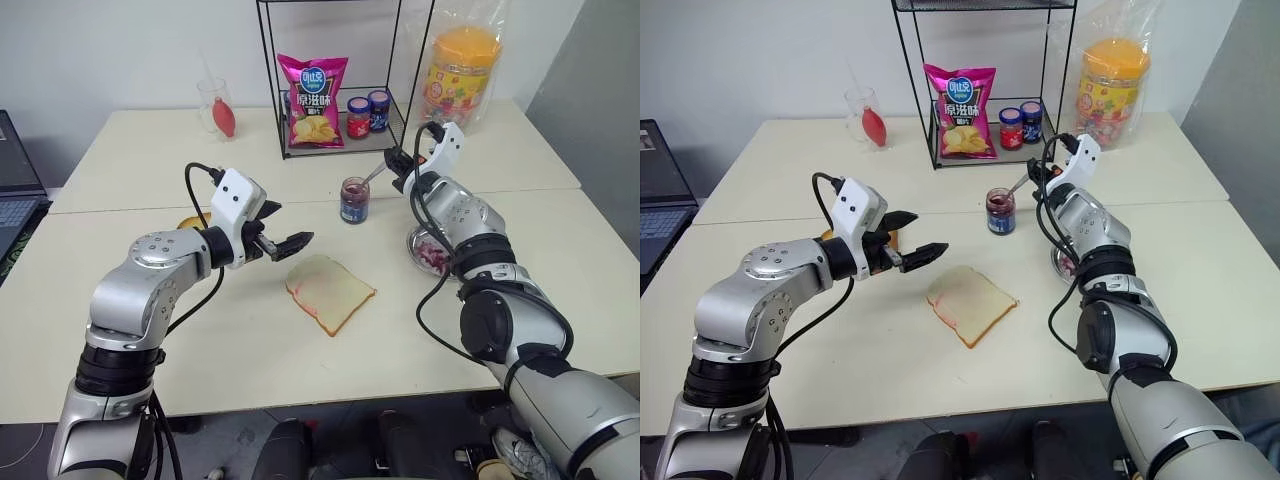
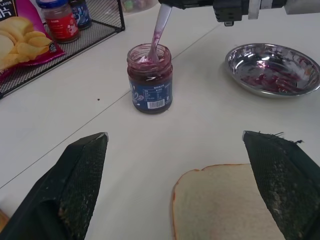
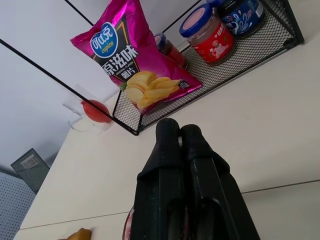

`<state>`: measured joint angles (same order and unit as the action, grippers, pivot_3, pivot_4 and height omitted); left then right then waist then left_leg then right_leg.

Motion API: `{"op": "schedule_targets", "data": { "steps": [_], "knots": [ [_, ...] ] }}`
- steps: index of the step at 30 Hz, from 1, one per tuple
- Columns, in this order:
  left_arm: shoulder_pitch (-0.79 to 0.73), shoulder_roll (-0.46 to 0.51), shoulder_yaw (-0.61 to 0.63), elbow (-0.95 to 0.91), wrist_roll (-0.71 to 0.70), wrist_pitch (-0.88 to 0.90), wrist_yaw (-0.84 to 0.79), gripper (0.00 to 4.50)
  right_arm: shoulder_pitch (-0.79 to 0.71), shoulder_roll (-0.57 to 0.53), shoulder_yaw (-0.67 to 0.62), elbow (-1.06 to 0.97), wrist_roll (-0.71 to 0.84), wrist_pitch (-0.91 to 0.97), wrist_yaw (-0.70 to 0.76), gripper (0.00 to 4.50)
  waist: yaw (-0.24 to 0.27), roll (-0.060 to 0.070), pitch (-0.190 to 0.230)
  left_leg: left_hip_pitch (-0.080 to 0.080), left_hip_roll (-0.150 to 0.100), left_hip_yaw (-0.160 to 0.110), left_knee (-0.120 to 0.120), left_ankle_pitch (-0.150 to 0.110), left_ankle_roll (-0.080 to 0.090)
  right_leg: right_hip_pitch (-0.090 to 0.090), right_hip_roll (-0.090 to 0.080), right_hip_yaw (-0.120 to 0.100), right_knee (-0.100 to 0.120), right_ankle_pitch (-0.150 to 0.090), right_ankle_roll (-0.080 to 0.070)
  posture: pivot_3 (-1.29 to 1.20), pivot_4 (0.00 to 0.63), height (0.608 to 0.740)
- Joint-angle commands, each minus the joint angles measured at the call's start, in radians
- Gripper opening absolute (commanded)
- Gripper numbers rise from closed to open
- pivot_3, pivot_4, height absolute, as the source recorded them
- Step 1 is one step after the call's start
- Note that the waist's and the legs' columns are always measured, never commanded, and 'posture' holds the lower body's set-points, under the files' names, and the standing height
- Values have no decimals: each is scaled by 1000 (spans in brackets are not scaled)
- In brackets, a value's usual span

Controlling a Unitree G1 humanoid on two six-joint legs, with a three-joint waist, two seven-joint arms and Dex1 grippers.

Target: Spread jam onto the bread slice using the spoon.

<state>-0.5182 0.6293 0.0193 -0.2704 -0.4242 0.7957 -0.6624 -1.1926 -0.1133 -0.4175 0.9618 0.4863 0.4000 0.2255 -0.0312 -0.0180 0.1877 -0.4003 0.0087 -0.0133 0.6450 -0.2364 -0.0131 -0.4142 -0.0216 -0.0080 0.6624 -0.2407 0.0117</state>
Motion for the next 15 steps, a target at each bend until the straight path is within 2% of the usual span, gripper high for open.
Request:
{"op": "schedule_targets", "data": {
  "steps": [1,15],
  "knots": [
    [-24,0,2,-17,6,-24,0,4500,-37,-15,-1,-56,9,-21,9,24,0,0,0,0,0,0,0,0,0,0,0,0,0,0,0,0,150,740],
    [-38,-5,-2,-10,6,-25,0,4500,-30,-20,-36,-71,42,2,-18,24,0,0,0,0,0,0,0,0,0,0,0,0,0,0,0,0,150,740]
  ]
}}
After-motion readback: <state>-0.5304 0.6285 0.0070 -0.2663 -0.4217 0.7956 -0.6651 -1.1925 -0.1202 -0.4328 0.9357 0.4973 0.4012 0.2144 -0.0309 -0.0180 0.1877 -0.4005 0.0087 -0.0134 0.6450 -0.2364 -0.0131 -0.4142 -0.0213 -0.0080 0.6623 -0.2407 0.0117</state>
